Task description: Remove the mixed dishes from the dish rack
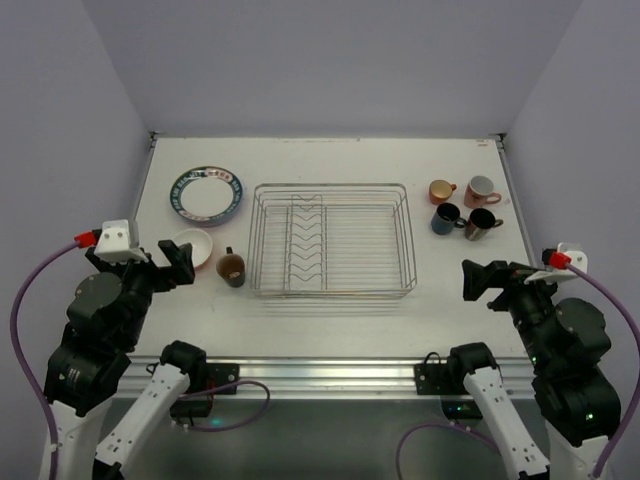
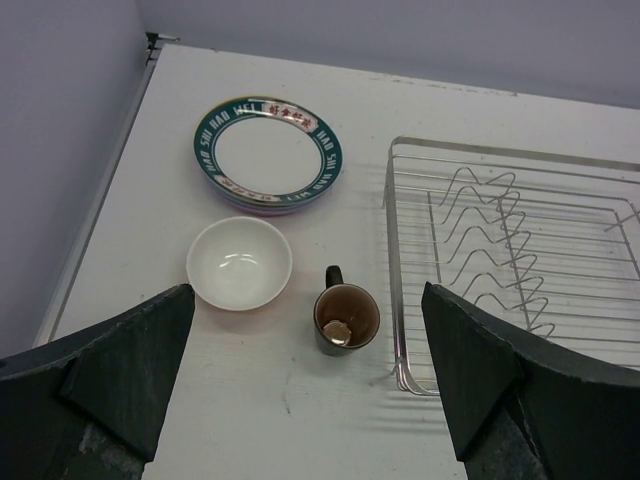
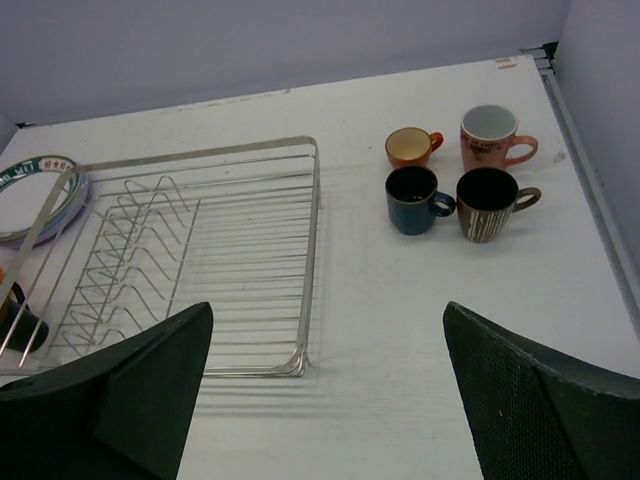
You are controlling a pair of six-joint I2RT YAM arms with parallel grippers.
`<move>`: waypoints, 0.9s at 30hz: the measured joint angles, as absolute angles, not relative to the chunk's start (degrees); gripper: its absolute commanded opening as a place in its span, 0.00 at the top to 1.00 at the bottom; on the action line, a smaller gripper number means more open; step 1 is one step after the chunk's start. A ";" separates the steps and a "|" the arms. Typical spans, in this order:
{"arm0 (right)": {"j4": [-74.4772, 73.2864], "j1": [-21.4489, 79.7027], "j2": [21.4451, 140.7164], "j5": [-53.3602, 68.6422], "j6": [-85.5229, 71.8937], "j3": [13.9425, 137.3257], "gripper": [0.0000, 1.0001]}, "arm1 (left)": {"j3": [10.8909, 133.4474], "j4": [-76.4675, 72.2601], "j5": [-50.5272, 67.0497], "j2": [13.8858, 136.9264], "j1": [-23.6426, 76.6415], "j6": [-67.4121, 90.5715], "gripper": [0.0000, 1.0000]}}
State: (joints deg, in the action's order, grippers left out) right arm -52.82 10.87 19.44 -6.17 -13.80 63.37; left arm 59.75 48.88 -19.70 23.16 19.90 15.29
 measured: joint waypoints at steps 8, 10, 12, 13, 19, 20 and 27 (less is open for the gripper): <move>-53.17 10.87 13.37 -7.18 -11.33 61.39 0.01 | 62.72 51.37 -21.06 19.86 19.90 14.31 0.00; -53.12 10.87 12.75 -7.53 -10.98 60.69 0.01 | 63.53 52.16 -21.45 19.35 19.90 13.91 0.00; -53.12 10.87 12.58 -7.81 -10.74 60.01 0.01 | 64.31 52.31 -21.69 19.14 19.90 13.80 0.00; -53.10 10.87 12.60 -7.92 -10.63 59.72 0.01 | 64.47 52.31 -21.74 19.14 19.90 13.76 0.00; -53.12 10.98 12.60 -9.21 -10.33 59.44 0.01 | 64.51 52.42 -22.33 19.11 19.90 12.82 0.00; -53.12 10.98 12.60 -9.54 -10.31 59.44 0.01 | 64.45 52.40 -22.44 19.09 19.90 12.71 0.00; -53.08 10.98 12.86 -10.02 -10.31 59.44 0.01 | 61.73 51.62 -22.81 16.91 19.90 11.75 0.00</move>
State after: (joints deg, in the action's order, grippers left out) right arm -53.08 10.98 12.86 -10.02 -10.31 59.44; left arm 61.73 51.62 -22.81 16.91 19.90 11.75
